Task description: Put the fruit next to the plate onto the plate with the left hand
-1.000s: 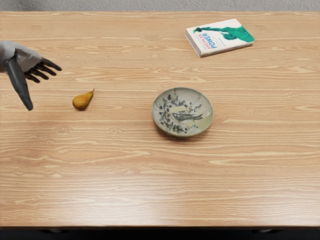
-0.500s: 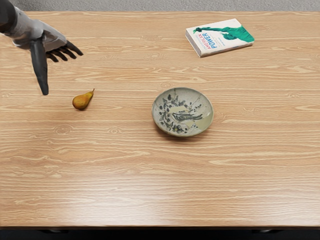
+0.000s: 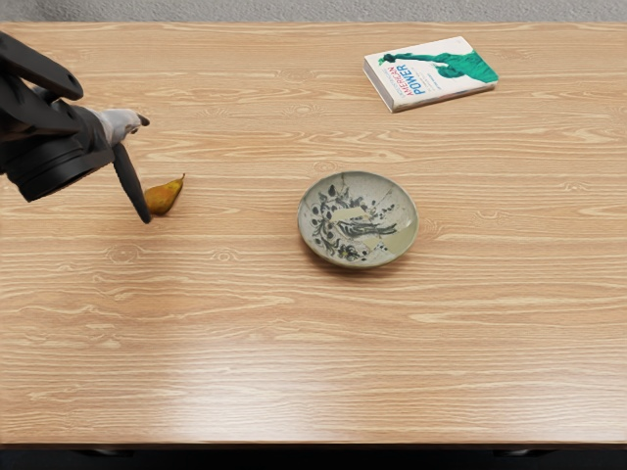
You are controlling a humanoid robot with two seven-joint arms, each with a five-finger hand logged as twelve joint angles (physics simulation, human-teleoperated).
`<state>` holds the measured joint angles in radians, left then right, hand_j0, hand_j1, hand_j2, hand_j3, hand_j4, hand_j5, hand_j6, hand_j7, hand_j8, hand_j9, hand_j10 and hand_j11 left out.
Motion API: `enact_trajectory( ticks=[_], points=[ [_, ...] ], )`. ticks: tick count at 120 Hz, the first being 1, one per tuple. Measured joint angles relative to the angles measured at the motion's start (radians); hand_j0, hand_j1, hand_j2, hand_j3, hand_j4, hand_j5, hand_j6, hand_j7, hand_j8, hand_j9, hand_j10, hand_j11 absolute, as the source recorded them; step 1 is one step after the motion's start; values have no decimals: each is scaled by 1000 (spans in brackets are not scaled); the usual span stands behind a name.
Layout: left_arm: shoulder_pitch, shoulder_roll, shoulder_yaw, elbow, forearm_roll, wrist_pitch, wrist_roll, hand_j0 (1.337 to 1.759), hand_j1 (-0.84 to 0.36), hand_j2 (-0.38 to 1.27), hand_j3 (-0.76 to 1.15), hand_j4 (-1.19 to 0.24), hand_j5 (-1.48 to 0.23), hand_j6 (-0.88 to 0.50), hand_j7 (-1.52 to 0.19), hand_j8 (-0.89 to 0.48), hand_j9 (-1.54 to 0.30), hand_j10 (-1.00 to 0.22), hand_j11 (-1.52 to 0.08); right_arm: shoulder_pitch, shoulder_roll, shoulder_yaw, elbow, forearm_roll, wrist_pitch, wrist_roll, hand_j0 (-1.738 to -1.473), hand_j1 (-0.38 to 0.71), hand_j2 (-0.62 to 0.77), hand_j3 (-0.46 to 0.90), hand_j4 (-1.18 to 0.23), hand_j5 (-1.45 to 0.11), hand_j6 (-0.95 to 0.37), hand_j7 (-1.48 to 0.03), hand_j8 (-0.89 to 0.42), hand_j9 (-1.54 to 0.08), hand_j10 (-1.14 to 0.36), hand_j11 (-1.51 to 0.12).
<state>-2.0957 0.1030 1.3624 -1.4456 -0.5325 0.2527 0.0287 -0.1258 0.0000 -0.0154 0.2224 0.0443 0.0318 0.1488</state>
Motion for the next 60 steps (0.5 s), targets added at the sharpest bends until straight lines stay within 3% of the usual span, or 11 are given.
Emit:
enact_trajectory(
  ticks=[5, 14, 29, 60],
  points=[
    [17, -2, -2, 1, 0, 30, -2, 1658, 339, 2, 0, -9, -11, -9, -11, -9, -11, -9, -11, 0, 0, 0, 0, 0, 0, 0, -1658, -339, -2, 0, -8, -10, -8, -10, -8, -10, -8, -10],
    [114, -39, -23, 33, 4, 94, -5, 1658, 339, 2, 0, -9, -11, -9, -11, -9, -11, -9, -11, 0, 0, 0, 0, 0, 0, 0, -1658, -339, -2, 0, -8, -10, -8, -10, -8, -10, -8, -10],
    [132, -39, -63, 73, 39, 143, -6, 1658, 339, 2, 0, -9, -11, -9, -11, -9, -11, -8, -11, 0, 0, 0, 0, 0, 0, 0, -1658, -339, -2, 0, -8, -10, -8, -10, -8, -10, -8, -10],
    [244, -36, -130, 165, 133, 163, -7, 1658, 339, 2, 0, -9, -11, -9, -11, -9, -11, -8, -11, 0, 0, 0, 0, 0, 0, 0, -1658, -339, -2, 0, -8, -11, -8, -11, -8, -11, -8, -11]
  ],
)
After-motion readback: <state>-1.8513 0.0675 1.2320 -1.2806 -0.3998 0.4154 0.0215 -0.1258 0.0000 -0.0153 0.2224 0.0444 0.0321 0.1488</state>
